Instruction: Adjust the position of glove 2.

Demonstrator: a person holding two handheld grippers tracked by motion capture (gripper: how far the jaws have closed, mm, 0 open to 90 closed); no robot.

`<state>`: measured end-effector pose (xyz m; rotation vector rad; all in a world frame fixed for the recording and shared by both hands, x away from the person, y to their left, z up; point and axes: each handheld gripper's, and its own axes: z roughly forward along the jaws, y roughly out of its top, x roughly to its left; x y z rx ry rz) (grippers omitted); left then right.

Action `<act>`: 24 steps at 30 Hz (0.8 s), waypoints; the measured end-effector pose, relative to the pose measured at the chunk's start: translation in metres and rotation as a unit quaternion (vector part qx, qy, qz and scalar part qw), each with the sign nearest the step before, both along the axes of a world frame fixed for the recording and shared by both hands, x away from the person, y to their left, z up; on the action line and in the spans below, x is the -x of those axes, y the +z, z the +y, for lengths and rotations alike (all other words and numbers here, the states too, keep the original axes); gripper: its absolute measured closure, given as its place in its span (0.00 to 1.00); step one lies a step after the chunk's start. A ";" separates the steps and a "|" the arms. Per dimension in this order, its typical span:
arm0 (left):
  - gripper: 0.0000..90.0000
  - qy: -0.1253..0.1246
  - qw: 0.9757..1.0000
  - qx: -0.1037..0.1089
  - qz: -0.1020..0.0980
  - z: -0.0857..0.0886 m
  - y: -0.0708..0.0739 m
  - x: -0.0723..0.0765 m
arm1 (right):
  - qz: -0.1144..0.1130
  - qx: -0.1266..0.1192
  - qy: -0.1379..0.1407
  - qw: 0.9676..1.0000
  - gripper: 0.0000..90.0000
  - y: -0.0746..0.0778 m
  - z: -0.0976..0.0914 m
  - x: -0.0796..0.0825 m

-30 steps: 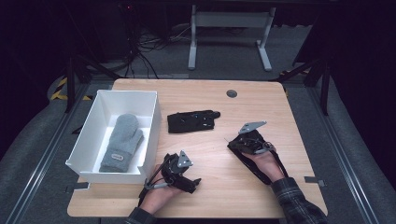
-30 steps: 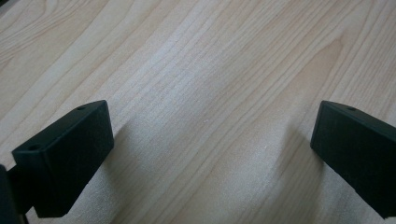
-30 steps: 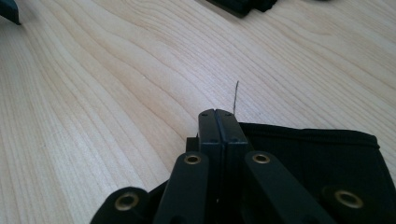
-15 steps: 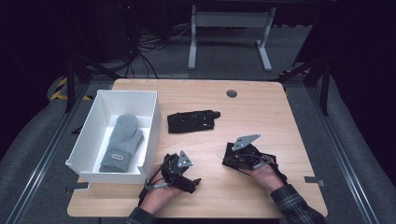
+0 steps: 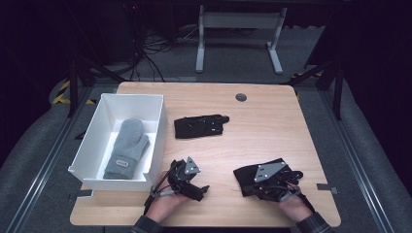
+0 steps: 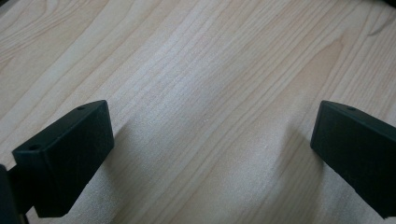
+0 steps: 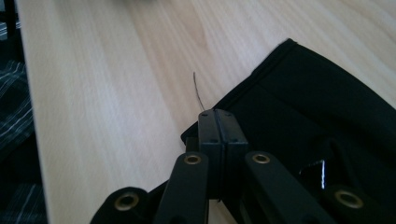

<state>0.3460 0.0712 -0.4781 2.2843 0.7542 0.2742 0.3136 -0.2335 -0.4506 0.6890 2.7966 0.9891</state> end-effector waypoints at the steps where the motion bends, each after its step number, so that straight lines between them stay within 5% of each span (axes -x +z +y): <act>1: 0.00 0.000 1.000 0.000 0.000 0.000 0.000 0.000 | 0.001 0.001 -0.002 1.000 1.00 0.000 -0.004 0.004; 12: 0.00 0.000 1.000 0.000 0.000 0.000 0.000 0.000 | 0.011 -0.005 -0.046 0.999 1.00 0.001 -0.057 0.027; 16: 0.00 0.000 1.000 0.000 0.000 0.000 0.000 0.000 | -0.010 -0.021 -0.063 0.998 0.98 0.007 -0.070 0.027; 20: 0.00 0.001 1.000 0.000 0.001 0.000 0.000 0.000 | -0.040 -0.032 -0.112 0.992 1.00 0.018 -0.087 0.015; 24: 0.00 -0.001 1.000 0.000 0.000 0.000 0.000 0.000 | -0.055 -0.035 -0.177 0.982 1.00 0.022 -0.104 -0.013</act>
